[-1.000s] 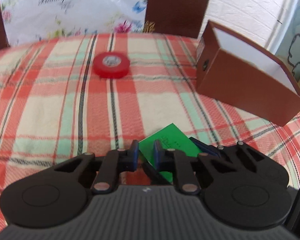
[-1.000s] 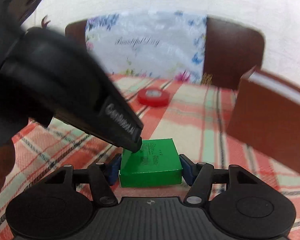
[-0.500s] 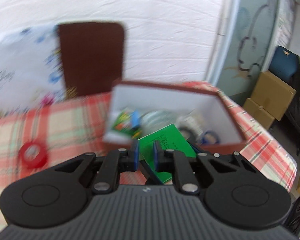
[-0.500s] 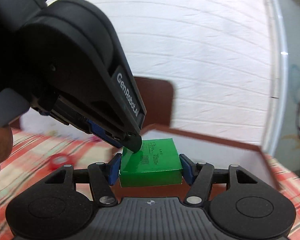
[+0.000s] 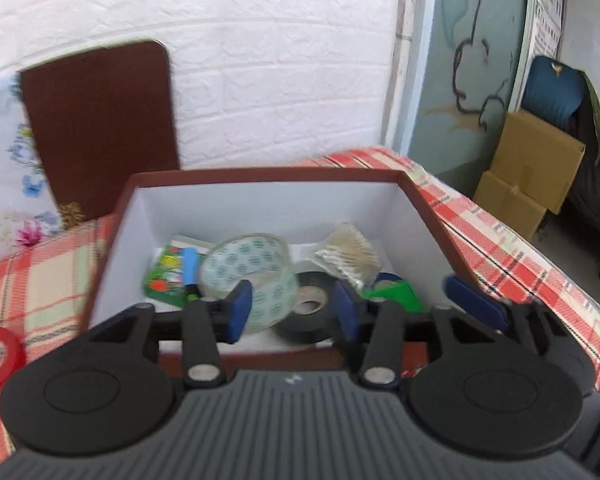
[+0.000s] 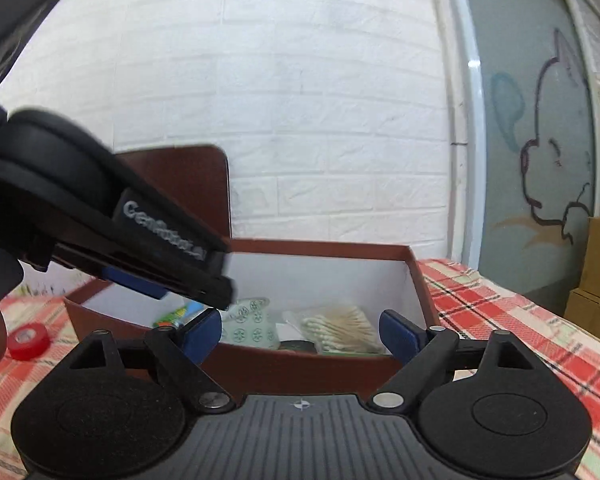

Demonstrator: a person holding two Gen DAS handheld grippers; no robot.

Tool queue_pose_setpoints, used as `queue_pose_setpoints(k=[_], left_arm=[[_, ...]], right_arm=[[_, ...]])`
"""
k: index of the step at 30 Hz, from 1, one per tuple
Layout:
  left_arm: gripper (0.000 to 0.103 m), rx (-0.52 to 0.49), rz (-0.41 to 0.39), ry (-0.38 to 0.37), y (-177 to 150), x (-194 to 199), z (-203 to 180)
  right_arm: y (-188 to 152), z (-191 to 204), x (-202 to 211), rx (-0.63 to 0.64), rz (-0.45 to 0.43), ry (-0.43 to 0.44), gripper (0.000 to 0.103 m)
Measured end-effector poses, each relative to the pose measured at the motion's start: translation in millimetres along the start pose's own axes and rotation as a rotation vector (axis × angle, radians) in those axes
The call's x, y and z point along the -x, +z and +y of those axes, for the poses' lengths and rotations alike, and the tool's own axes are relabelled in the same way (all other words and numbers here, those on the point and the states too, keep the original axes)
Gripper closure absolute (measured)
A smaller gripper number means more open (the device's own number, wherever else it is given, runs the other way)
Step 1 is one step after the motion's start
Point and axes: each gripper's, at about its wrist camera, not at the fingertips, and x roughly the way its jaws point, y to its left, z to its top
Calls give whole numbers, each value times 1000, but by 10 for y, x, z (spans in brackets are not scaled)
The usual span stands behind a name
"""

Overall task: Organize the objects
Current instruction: 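Lower the green box into the brown box and open the left gripper, then move the right gripper to the red tape roll and grasp it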

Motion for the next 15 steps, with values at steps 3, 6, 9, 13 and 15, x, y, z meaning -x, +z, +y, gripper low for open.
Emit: queue_pose_setpoints(k=[3,6,9,13,15], left_arm=[[55,-2,-40,14,-118,249,125],[55,5,-25,71,-287,404,274],[53,32,29,124,-505,447,467],[53,98,124,215,-843,464,830],[53,129,171,262,-1007,460,1016]], right_arm=[[-105,120,260,-45,-69,-19,11],[-245,323,435,-51,-31,9,10],[-376,404,341,-51,80,80,10],[-532,687,265,-47,243,209,10],[-616,921,240,-15,330,254,10]])
